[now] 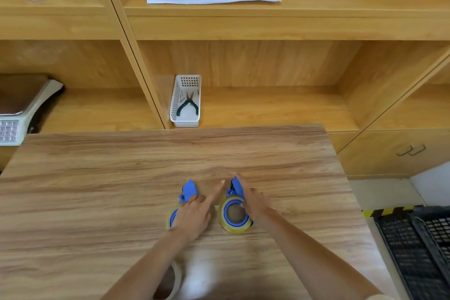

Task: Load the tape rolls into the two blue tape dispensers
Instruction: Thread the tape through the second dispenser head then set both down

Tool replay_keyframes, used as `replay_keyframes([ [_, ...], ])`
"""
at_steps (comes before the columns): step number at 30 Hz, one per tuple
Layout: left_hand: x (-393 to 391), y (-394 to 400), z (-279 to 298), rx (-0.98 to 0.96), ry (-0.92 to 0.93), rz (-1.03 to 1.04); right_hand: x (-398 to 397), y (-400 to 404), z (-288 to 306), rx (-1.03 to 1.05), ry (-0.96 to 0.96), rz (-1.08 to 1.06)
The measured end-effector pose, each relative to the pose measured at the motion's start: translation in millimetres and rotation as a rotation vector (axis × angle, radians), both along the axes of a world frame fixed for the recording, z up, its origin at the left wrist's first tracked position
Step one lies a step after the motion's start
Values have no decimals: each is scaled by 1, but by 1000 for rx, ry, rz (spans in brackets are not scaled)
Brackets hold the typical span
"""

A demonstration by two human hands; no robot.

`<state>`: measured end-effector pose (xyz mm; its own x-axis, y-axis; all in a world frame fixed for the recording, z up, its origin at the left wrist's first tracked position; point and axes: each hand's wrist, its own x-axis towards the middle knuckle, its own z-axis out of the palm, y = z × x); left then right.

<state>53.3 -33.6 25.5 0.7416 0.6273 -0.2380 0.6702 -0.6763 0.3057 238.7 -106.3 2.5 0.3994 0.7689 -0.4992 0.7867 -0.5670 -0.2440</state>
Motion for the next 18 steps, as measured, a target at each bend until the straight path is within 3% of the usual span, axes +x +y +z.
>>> replay_keyframes([
  [6,-1,1,-8,-47,-38,60,1,3,-8,30,0,-72],
  [12,-10,16,-31,-239,-229,225,10,1,-6,134,255,-329],
  [14,-7,16,-23,-387,-355,317,12,6,-1,207,324,-380],
  [18,1,18,15,-928,-560,531,12,21,14,356,486,-495],
])
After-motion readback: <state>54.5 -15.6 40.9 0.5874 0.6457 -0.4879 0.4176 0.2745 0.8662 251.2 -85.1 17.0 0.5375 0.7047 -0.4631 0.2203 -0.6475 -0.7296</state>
